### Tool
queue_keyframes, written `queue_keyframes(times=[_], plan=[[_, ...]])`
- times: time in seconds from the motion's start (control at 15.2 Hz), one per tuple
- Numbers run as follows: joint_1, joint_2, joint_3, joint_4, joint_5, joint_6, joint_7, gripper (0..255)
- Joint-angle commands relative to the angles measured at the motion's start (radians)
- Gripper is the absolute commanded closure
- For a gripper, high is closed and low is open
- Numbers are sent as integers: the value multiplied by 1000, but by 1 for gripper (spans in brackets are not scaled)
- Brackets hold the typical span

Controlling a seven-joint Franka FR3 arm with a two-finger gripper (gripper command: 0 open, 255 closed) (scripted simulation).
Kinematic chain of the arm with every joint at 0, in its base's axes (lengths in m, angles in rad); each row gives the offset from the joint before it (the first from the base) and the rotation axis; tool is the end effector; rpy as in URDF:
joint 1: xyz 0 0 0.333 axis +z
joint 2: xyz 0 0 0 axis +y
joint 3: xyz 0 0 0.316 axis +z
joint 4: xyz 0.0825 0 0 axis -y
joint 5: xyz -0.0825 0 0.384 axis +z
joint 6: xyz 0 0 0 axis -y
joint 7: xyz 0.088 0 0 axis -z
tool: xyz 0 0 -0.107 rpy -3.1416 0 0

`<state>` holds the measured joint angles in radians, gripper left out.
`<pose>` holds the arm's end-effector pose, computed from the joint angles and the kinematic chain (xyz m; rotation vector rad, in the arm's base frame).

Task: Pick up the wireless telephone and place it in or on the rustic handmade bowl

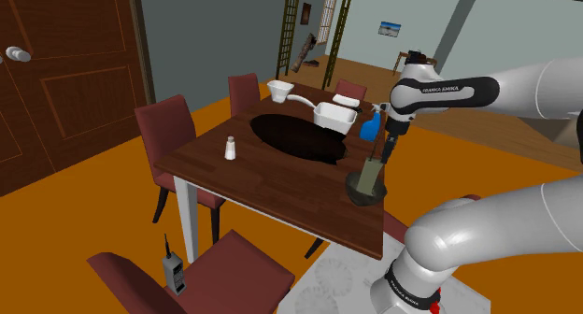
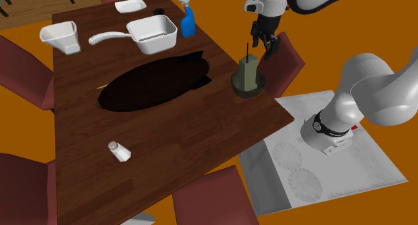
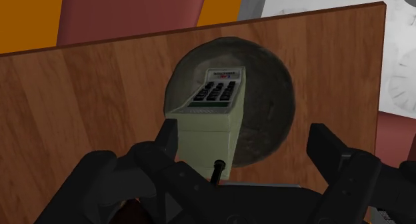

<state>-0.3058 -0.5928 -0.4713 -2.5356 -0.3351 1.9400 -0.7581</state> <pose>0.2517 -0.2837 0.4456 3.1118 0.2924 -0.0988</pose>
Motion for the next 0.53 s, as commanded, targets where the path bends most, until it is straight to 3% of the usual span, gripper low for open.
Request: queue_keyframes(times=[0.0,0.33,0.46], plan=[[0,0,0,0,0,0,0,0],[10,-22,35,109,26,-132,-4,0],[10,-23,35,109,26,-132,-4,0]])
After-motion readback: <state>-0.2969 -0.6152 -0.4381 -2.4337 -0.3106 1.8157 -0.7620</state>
